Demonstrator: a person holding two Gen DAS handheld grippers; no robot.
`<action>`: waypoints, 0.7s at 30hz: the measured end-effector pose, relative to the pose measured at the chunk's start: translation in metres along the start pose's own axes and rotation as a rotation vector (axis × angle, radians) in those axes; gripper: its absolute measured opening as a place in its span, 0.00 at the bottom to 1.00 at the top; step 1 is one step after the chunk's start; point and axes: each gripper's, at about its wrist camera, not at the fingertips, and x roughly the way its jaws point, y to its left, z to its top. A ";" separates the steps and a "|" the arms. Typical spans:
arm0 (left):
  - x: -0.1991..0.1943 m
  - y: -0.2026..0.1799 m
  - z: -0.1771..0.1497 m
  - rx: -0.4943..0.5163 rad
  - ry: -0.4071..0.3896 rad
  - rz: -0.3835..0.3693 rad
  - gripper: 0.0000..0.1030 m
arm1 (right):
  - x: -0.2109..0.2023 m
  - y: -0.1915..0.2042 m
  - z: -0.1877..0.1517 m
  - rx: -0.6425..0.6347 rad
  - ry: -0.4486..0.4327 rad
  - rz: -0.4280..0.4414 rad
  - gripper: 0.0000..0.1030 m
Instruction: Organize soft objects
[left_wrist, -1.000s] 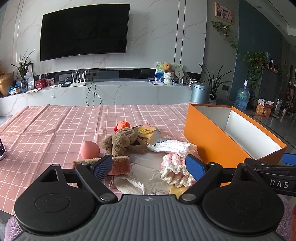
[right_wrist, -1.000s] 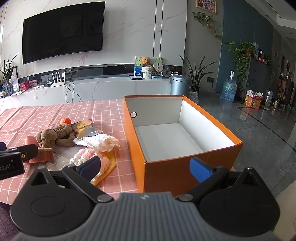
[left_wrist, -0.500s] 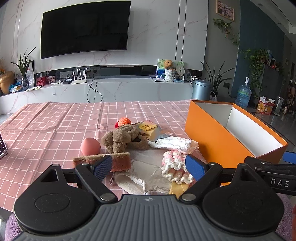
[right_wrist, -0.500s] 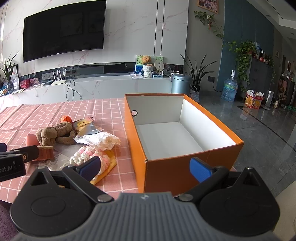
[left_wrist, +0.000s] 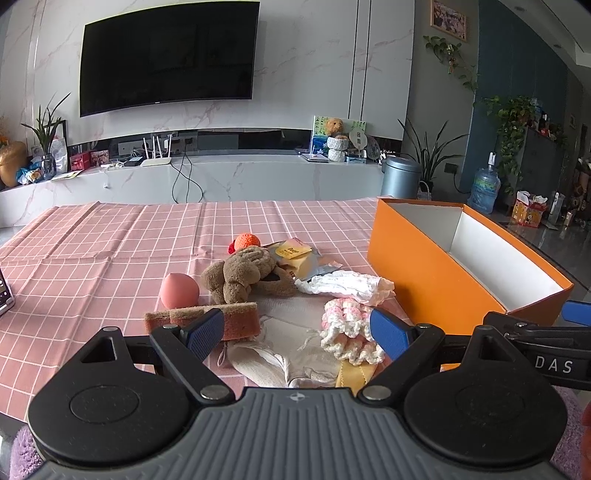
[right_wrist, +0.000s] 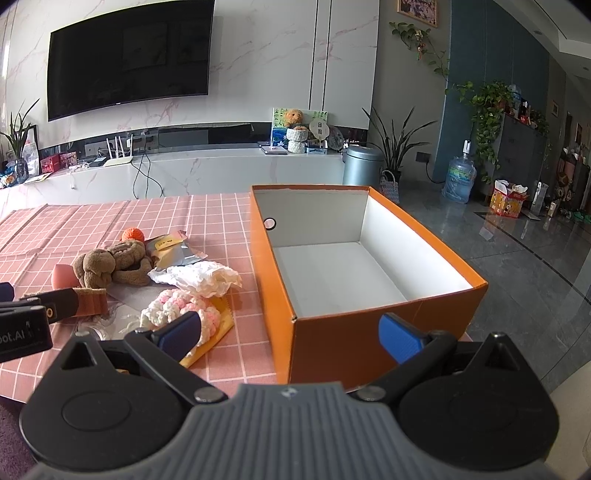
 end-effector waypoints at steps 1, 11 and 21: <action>0.000 0.000 0.000 0.001 0.000 0.000 1.00 | 0.000 0.000 0.000 -0.002 0.000 0.000 0.98; 0.000 -0.001 0.000 0.001 0.002 0.000 1.00 | -0.001 0.001 0.001 -0.005 -0.001 -0.001 0.98; 0.000 -0.001 0.000 0.001 0.001 -0.001 1.00 | -0.001 0.001 0.000 -0.005 -0.001 0.000 0.98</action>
